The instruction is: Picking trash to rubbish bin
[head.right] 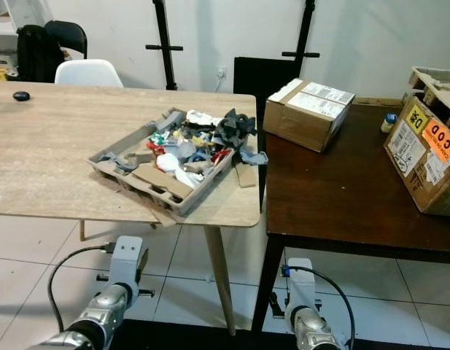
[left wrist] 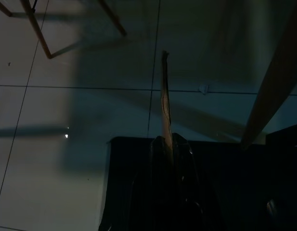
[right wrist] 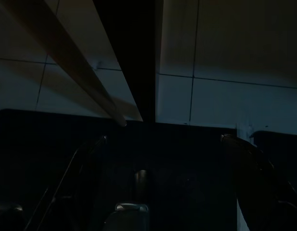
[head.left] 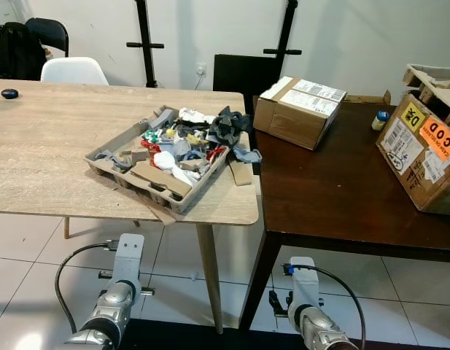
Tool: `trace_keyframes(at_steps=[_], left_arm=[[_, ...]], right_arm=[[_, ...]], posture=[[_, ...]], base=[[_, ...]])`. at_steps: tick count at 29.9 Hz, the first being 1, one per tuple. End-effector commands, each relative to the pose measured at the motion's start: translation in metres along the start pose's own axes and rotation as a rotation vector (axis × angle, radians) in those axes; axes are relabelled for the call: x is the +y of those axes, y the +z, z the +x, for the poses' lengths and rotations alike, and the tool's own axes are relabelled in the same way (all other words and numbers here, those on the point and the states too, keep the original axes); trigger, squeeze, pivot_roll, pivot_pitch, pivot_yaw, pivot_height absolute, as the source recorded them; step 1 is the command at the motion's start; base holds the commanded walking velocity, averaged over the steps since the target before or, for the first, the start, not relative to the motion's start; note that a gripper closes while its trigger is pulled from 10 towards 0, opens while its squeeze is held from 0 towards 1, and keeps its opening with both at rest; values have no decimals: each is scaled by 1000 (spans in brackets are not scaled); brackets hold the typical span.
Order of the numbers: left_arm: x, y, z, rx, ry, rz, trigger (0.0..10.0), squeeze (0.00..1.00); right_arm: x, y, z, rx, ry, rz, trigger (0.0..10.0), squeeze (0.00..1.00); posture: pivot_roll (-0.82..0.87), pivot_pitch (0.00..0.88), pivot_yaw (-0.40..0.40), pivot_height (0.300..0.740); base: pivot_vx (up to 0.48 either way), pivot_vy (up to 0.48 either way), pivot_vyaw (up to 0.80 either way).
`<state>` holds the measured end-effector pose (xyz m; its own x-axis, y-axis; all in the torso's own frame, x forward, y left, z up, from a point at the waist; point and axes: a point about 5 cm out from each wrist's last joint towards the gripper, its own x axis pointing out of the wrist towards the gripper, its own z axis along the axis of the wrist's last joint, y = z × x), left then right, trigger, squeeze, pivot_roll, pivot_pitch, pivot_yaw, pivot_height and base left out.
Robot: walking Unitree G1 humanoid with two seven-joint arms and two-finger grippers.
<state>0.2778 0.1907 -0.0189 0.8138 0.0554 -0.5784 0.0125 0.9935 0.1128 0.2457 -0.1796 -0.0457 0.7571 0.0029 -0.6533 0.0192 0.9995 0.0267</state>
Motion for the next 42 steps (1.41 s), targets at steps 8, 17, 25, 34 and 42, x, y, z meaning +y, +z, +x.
trace_keyframes(at_steps=[8,17,25,34,42], left_arm=[[-1,-20,-4,72,-6,-7,10000,0],[-1,-34,-9,108,-11,2,10000,0],[-2,-37,-10,110,-7,1,10000,0],[-4,-46,-14,127,-4,-13,10000,0],[-4,-48,-14,129,-5,-9,10000,0]], right_arm=[[-1,-8,-2,34,-1,3,10000,0],[0,-16,-4,49,3,-1,10000,0],[-2,-23,-6,69,11,-19,10000,0],[-2,-30,-8,83,17,-28,10000,0],[0,-32,-9,90,25,-34,10000,0]], posture=[[138,0,-35,740],[143,0,-33,740],[149,0,-59,740],[154,0,-66,740],[156,0,-71,740]], base=[[0,0,0],[0,0,0],[0,0,0],[0,0,0],[0,0,0]])
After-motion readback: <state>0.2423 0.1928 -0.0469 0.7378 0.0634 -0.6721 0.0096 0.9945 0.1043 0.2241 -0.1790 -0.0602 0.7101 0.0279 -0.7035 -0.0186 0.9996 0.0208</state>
